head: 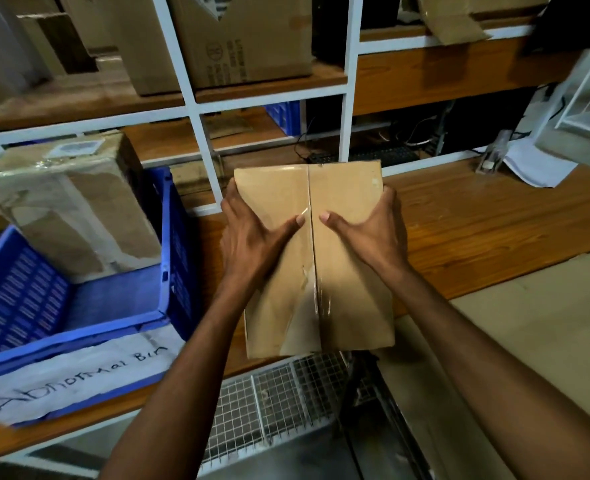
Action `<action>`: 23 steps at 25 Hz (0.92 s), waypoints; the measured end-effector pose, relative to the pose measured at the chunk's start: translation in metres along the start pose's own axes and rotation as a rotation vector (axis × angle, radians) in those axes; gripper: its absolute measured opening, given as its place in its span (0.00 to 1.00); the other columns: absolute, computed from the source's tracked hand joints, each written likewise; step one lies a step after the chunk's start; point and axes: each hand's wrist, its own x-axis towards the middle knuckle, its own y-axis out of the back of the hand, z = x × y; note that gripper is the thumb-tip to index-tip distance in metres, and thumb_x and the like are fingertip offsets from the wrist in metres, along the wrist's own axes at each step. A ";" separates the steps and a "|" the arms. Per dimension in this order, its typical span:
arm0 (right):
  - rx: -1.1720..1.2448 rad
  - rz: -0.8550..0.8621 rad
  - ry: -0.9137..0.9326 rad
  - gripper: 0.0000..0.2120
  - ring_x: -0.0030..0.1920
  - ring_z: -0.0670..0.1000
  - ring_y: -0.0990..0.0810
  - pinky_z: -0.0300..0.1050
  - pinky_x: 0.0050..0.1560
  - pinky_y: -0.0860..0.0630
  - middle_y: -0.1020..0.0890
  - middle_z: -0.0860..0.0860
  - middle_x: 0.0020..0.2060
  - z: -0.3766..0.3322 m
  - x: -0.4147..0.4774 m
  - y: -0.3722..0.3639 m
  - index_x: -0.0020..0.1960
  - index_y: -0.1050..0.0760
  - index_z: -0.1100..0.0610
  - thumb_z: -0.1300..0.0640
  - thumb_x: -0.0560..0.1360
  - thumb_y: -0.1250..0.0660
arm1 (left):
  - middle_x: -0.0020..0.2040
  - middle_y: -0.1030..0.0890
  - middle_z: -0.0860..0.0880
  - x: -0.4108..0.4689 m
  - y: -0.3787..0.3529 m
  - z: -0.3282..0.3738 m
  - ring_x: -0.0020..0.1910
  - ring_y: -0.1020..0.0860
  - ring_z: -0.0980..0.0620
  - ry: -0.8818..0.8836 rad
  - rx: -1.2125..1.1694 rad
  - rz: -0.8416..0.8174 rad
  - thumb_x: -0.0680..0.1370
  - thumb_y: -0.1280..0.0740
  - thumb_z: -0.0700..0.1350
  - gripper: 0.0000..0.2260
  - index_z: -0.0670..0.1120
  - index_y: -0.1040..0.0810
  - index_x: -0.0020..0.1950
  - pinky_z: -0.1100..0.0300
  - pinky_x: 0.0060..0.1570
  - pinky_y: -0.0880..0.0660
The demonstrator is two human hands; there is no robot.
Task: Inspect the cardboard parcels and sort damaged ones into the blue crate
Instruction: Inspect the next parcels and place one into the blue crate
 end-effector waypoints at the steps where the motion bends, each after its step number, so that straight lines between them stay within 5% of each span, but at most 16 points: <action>1: 0.020 -0.010 -0.007 0.52 0.67 0.55 0.27 0.50 0.57 0.25 0.30 0.54 0.70 0.001 0.000 0.001 0.77 0.43 0.54 0.33 0.64 0.21 | 0.78 0.37 0.44 -0.001 0.002 -0.002 0.72 0.29 0.41 0.001 -0.005 -0.006 0.70 0.24 0.68 0.54 0.50 0.52 0.83 0.54 0.60 0.34; 7: 0.162 -0.015 0.069 0.29 0.60 0.50 0.22 0.49 0.56 0.22 0.20 0.50 0.62 0.017 -0.010 0.009 0.73 0.32 0.54 0.43 0.77 0.28 | 0.76 0.28 0.47 -0.012 0.011 -0.011 0.69 0.26 0.52 0.041 -0.209 -0.010 0.82 0.32 0.58 0.35 0.59 0.48 0.84 0.46 0.68 0.26; 11: 0.203 0.039 0.087 0.13 0.55 0.50 0.19 0.47 0.54 0.23 0.17 0.47 0.53 0.017 -0.005 0.016 0.63 0.22 0.54 0.48 0.84 0.37 | 0.75 0.26 0.49 -0.003 0.022 -0.013 0.70 0.27 0.55 0.073 -0.351 0.006 0.85 0.36 0.49 0.23 0.56 0.36 0.80 0.51 0.67 0.26; 18: 0.189 0.153 0.023 0.18 0.36 0.46 0.24 0.46 0.39 0.29 0.21 0.46 0.35 0.013 0.008 0.012 0.44 0.20 0.54 0.43 0.83 0.37 | 0.57 0.19 0.54 0.003 0.022 0.002 0.52 0.22 0.62 0.247 -0.350 0.240 0.83 0.32 0.51 0.10 0.49 0.22 0.62 0.54 0.62 0.22; 21: 0.236 -0.010 -0.065 0.10 0.49 0.48 0.18 0.48 0.50 0.21 0.17 0.46 0.49 0.017 -0.001 0.007 0.56 0.22 0.47 0.43 0.82 0.35 | 0.67 0.22 0.54 -0.011 0.010 -0.008 0.61 0.23 0.58 0.222 -0.399 0.119 0.81 0.30 0.53 0.21 0.55 0.28 0.73 0.49 0.65 0.23; 23: 0.212 -0.034 -0.043 0.15 0.54 0.51 0.18 0.47 0.52 0.23 0.16 0.49 0.55 0.022 -0.009 0.001 0.63 0.23 0.51 0.45 0.80 0.31 | 0.76 0.28 0.52 -0.025 0.001 -0.021 0.70 0.26 0.53 0.191 -0.404 0.013 0.78 0.27 0.58 0.34 0.63 0.40 0.80 0.46 0.66 0.24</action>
